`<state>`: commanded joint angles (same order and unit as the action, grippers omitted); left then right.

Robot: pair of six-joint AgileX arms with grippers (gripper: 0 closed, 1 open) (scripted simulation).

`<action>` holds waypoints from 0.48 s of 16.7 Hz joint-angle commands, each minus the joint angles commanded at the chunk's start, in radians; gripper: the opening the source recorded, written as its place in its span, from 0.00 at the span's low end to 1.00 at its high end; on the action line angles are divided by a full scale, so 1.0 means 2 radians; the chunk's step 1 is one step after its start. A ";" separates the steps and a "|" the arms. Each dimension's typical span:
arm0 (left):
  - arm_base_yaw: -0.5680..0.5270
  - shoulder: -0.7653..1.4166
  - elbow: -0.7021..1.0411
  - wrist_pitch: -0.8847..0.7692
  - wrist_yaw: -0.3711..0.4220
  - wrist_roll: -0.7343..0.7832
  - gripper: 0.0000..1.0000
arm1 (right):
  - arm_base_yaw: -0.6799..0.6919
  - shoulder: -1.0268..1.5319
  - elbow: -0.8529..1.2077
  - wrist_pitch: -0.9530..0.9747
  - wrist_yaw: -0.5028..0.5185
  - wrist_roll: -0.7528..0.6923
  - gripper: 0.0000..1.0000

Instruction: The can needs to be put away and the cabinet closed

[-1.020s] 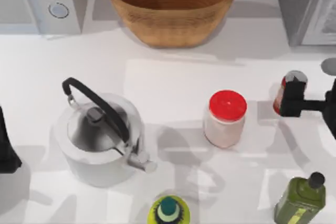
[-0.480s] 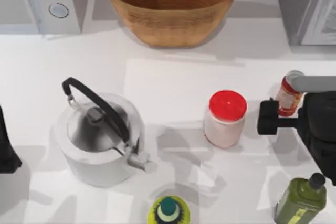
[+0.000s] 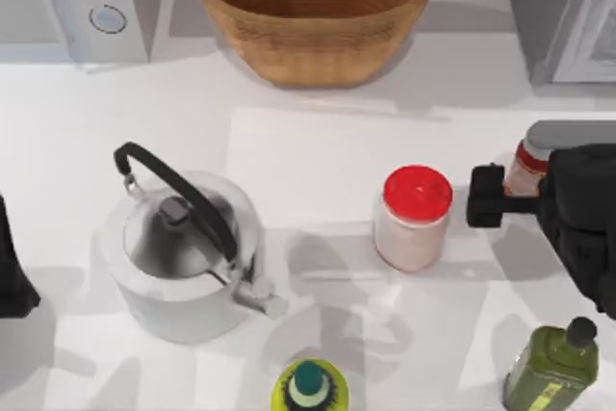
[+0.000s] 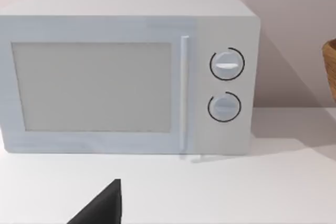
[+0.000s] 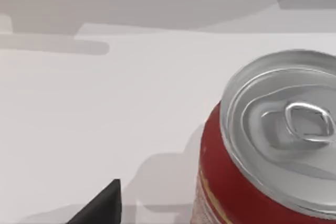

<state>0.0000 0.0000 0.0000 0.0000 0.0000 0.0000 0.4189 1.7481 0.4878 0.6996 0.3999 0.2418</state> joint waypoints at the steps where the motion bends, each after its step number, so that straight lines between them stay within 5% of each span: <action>1: 0.000 0.000 0.000 0.000 0.000 0.000 1.00 | -0.007 0.022 0.012 0.012 -0.004 -0.003 1.00; 8: 0.000 0.000 0.000 0.000 0.000 0.000 1.00 | -0.020 0.095 0.043 0.067 -0.023 -0.015 1.00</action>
<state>0.0000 0.0000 0.0000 0.0000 0.0000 0.0000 0.3780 1.9387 0.5731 0.8327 0.3538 0.2109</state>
